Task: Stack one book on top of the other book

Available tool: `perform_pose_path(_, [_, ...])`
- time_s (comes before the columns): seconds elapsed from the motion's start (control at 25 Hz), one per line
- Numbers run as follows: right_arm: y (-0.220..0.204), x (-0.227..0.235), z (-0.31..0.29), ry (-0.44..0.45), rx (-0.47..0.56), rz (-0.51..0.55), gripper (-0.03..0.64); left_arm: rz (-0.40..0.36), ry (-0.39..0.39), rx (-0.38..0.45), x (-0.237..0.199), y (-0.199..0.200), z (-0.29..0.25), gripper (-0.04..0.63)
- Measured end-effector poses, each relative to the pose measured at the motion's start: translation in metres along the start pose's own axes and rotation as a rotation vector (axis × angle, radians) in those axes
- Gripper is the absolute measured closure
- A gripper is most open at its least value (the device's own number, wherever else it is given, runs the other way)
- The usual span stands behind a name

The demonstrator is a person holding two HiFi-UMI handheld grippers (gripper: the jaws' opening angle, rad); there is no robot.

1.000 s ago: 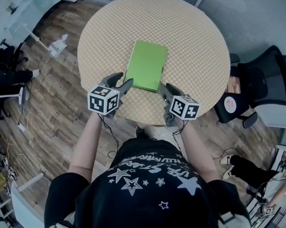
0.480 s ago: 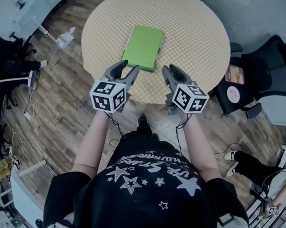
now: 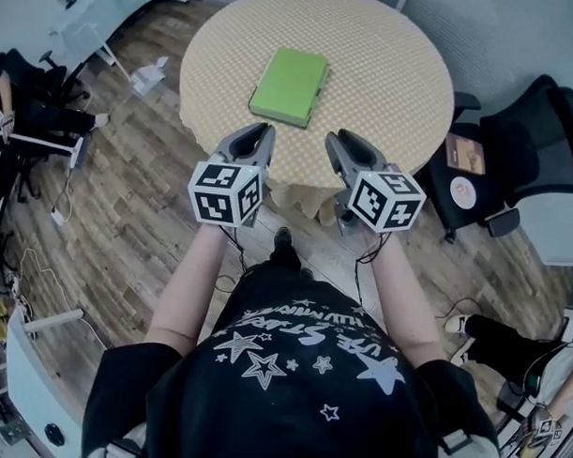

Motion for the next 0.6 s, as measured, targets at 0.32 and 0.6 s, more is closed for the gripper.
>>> perform_pose_path(0.32, [-0.018,-0.021,0.044,0.056,0.022,-0.007,0.541,0.03,0.028,-0.035,0.03,-0.026,0.038,0.578])
perform_pose_path(0.6, [-0.028,-0.039,0.06,0.071,0.033,-0.029,0.568,0.012,0.01,-0.023,0.043,-0.026,0.056,0.58])
Point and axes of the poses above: the fingertips, and each gripper's own axes: z backward along the fingers, x to its right, y out of its top, the point moved 1 cm from there along z, backward along the fingers, and after that the axes turned 3 degrees about -z, right-handed, at the moved point
